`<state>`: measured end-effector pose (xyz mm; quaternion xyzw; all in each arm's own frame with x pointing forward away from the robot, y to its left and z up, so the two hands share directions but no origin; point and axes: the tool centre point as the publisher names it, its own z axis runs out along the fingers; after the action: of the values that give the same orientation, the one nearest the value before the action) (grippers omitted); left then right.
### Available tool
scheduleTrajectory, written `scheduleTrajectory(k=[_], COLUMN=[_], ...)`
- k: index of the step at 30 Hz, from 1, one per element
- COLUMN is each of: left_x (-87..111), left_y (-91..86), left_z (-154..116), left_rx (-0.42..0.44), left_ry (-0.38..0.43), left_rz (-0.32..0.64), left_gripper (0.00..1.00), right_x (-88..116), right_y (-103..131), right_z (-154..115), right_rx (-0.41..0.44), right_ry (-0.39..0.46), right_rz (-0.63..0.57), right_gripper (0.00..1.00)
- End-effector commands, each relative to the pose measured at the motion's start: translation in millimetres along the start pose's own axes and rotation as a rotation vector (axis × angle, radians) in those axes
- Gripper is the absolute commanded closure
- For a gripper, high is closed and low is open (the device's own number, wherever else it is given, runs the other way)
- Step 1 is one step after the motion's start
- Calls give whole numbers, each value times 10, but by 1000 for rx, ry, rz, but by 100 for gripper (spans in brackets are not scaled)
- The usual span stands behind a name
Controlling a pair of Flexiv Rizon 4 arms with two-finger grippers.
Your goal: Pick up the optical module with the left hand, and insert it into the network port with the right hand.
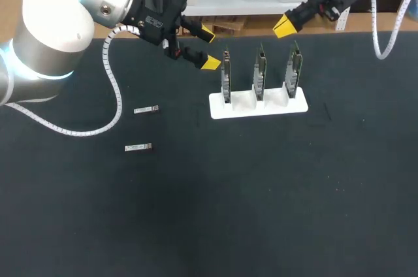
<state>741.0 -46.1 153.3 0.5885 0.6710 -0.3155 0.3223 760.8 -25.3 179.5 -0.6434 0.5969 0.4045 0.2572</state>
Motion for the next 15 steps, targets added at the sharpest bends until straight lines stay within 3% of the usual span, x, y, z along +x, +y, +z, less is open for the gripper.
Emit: scheduleTrajectory(k=[1, 15], left_x=[-15, -15], left_y=[2, 2], left_z=[6, 6], left_rx=[-2, -2], left_ry=[6, 6], left_rz=[-3, -3], left_gripper=[0, 0], right_x=[33, 101], right_y=[-11, 46], right_z=[9, 65], right_rx=[24, 61], right_ry=[9, 28], right_rz=[-4, -16], right_gripper=[100, 100])
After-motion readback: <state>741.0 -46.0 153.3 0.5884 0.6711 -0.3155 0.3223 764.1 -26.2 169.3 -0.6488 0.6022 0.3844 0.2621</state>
